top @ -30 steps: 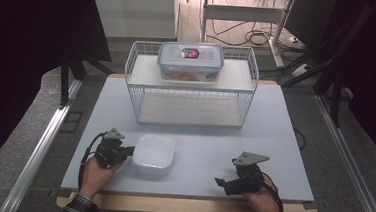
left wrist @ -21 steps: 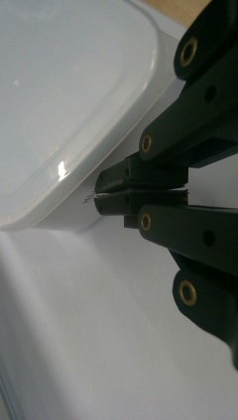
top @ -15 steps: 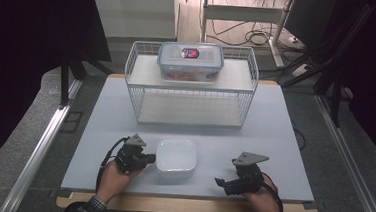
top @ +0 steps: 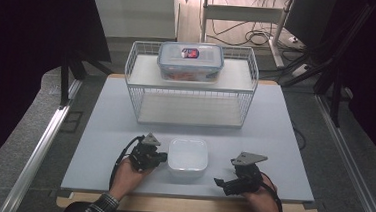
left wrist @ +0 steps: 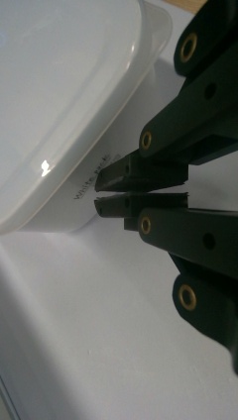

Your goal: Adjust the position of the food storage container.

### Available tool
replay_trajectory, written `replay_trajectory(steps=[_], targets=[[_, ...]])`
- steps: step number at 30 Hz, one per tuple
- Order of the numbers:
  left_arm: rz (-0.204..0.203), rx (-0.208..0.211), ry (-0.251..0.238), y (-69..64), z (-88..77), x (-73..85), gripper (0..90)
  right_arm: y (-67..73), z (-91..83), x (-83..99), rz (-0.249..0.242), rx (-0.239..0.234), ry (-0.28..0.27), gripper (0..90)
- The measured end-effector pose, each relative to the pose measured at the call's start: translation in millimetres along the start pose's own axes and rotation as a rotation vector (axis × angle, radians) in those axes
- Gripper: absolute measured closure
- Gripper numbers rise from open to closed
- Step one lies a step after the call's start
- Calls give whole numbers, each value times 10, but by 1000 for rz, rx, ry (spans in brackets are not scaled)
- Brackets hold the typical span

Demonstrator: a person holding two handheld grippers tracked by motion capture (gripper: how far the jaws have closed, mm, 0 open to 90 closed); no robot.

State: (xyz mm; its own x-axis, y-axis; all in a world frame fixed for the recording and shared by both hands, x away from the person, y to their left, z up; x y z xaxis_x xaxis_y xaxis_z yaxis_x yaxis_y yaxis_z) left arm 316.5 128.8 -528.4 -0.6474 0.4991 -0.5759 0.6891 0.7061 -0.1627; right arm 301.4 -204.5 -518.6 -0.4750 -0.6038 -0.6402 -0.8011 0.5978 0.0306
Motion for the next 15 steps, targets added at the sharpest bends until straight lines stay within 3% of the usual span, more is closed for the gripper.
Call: replay_trajectory(steps=[3,5,7,8,10,11,12,15], targets=[[-7,-10,-6,9,-33,29,791,-5,-8,1,0,4,-4,69],[4,-24,-16,-4,-91,73,646,-9,-27,3,4,8,-13,67],[16,-34,-38,-34,-161,122,599,-10,-33,3,6,8,-18,66],[34,-43,-58,-59,-232,168,495,-16,-40,2,11,5,-27,64],[35,-50,-68,-70,-264,191,448,-19,-42,2,12,4,-31,64],[37,-59,-77,-74,-292,214,354,-16,-49,0,13,1,-37,62],[38,-62,-88,-76,-318,241,354,-16,-49,0,13,1,-37,62],[22,-47,-114,-66,-370,348,217,1,-71,-8,9,-22,-52,57]])
Point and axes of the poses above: each handheld gripper's, and its own axes: z roughly forward along the jaws, x roughly out of its underside, y roughly to its left, the point moved 1 cm from there along z, roughly forward along the jaws, and after that the axes turned 7 degrees about y, right-handed, at the moved point
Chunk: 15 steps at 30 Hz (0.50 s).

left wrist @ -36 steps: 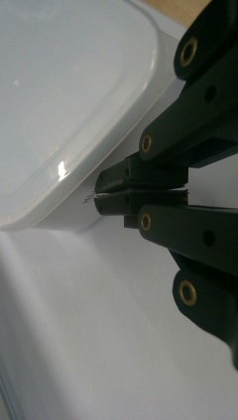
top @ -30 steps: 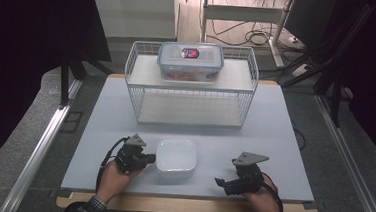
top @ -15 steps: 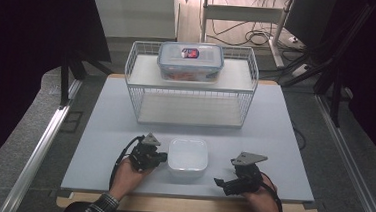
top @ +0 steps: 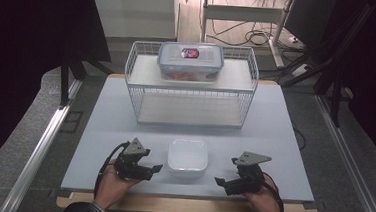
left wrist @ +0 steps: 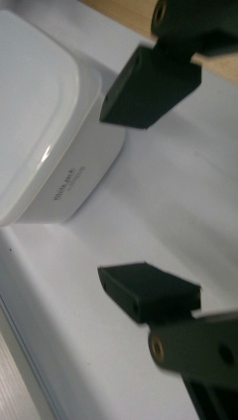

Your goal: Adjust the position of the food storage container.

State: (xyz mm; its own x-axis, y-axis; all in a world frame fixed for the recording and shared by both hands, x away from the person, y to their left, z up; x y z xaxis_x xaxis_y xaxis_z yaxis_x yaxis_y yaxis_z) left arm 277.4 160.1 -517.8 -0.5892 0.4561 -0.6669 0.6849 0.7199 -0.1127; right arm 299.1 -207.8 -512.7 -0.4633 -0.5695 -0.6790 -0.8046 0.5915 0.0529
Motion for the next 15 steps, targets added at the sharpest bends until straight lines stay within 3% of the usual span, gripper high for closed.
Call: replay_trajectory(steps=[4,5,6,10,12,15], targets=[[-1,11,4,-34,-33,50,144,12,-4,-7,-1,-9,-10,56],[28,16,20,-63,-46,70,140,14,0,-5,-4,-12,-8,55],[28,16,20,-63,-46,70,138,14,1,-3,-7,-12,-4,55],[66,-1,48,-88,-5,105,97,20,9,0,-11,-12,2,55],[104,-36,71,-79,53,136,78,22,22,3,-19,-7,10,55],[110,-44,74,-70,66,146,70,19,29,8,-24,-3,15,55]])
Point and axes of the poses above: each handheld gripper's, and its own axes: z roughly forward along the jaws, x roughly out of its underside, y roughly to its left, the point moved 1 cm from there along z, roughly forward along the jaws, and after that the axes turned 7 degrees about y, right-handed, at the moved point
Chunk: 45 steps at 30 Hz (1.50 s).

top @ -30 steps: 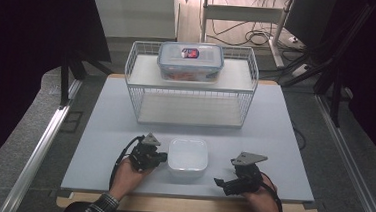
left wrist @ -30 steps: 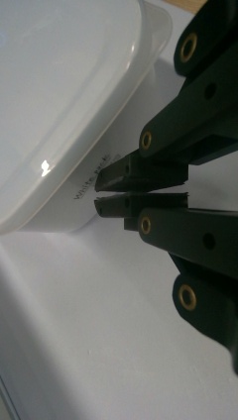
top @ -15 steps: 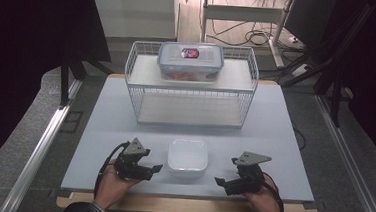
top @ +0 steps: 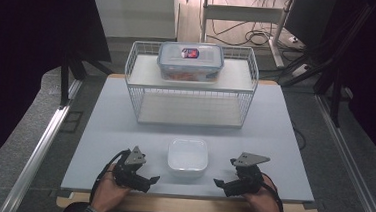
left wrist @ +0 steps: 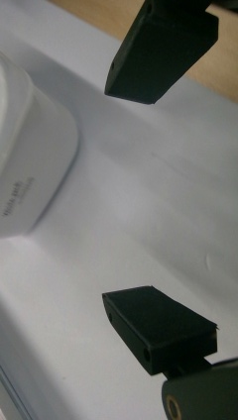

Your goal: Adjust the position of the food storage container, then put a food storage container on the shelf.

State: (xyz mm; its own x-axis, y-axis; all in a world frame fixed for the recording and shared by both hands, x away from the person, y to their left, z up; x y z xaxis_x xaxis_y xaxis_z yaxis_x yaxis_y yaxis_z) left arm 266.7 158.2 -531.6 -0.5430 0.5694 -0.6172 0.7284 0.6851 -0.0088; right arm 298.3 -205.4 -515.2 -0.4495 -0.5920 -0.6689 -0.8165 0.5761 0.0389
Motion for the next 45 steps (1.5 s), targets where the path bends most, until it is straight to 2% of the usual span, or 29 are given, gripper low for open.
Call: replay_trajectory(steps=[4,6,10,12,14,19,22,23,25,26,29,31,35,36,37,40,42,43,44,45], targets=[[-8,6,-54,9,-48,-6,55,-13,9,10,-5,2,2,55],[-17,4,-65,15,-59,-7,43,-12,5,8,-6,-1,0,52],[-43,22,-43,25,-55,-21,54,-6,10,-6,-3,-4,-11,40],[-40,22,-34,22,-52,-29,57,0,21,-12,1,2,-9,39],[-22,0,-6,-10,-53,-61,61,10,25,-23,12,13,-5,37],[-19,-5,-18,-25,-84,-103,59,37,7,-78,34,24,-24,4],[-31,-32,-18,11,-106,-127,104,43,-26,-149,81,18,-17,12],[-33,-36,-19,29,-112,-133,120,40,-35,-168,91,17,-6,41],[-41,-32,-24,44,-119,-140,145,34,-42,-187,100,11,-2,67],[-54,-22,-48,77,-144,-161,160,7,-62,-223,115,-3,-8,121],[-65,-16,-63,105,-168,-197,199,-19,-82,-262,128,-22,-11,153],[-61,-16,-65,133,-180,-268,273,-55,-98,-312,134,-40,-24,196],[-45,-7,-68,141,-173,-367,295,-83,-68,-395,119,-39,-15,230],[-38,9,-70,137,-163,-437,298,-90,-50,-420,111,-38,-14,239],[-38,9,-70,137,-163,-437,303,-90,-50,-420,111,-38,-14,239],[-40,36,-71,143,-114,-587,327,-112,61,-529,103,-72,13,276],[-43,47,-75,142,-90,-617,332,-111,90,-558,103,-86,20,283],[-45,58,-72,146,-63,-640,345,-113,145,-613,94,-97,27,290],[-66,92,-69,154,-1,-663,343,-109,173,-635,87,-103,32,292],[-66,92,-69,154,-1,-663,341,-109,173,-635,87,-103,32,292]])
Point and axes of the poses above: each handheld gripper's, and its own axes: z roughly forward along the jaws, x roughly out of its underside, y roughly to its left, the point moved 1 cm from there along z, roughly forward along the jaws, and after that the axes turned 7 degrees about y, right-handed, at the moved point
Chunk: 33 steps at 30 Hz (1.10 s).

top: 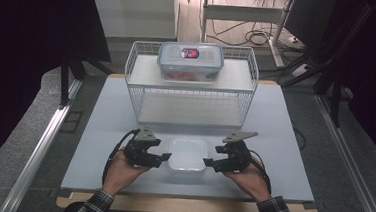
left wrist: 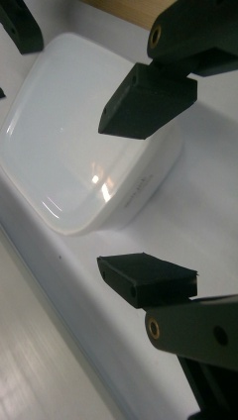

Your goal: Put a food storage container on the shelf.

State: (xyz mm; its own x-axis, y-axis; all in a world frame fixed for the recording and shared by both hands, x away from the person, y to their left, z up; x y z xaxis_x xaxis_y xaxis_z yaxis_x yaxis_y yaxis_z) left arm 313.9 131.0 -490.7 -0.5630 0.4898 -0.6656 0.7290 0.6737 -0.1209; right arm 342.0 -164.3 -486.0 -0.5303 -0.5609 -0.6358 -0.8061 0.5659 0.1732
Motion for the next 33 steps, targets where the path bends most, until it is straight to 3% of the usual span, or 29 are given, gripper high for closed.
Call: replay_trajectory(steps=[1,2,4,9,10,11,14,17,20,23,25,30,33], targets=[[-13,29,10,21,63,0,333,13,51,-33,-1,-13,11,293],[-13,29,10,21,63,0,311,20,76,-44,3,-24,15,293],[-55,99,12,60,125,12,281,18,112,-62,14,-51,20,292],[-96,168,6,94,187,32,246,-12,166,-76,55,-96,34,261],[-110,191,6,94,205,34,246,-19,170,-74,63,-105,35,266],[-135,257,17,87,249,38,250,-27,175,-66,83,-134,43,284],[-172,276,36,69,247,55,246,-19,171,-58,108,-147,63,295],[-171,264,40,10,180,90,302,27,123,-44,132,-138,83,368],[-163,231,17,-16,90,120,486,28,42,-18,189,-142,88,531],[-179,235,17,-17,53,132,536,11,6,-14,206,-160,92,577],[-192,206,6,-31,27,116,578,25,-24,-23,236,-144,91,630],[-198,150,-45,-25,-37,106,745,34,-92,-23,243,-109,50,781],[-223,151,-52,-17,-33,123,763,47,-84,-12,238,-96,30,784]])
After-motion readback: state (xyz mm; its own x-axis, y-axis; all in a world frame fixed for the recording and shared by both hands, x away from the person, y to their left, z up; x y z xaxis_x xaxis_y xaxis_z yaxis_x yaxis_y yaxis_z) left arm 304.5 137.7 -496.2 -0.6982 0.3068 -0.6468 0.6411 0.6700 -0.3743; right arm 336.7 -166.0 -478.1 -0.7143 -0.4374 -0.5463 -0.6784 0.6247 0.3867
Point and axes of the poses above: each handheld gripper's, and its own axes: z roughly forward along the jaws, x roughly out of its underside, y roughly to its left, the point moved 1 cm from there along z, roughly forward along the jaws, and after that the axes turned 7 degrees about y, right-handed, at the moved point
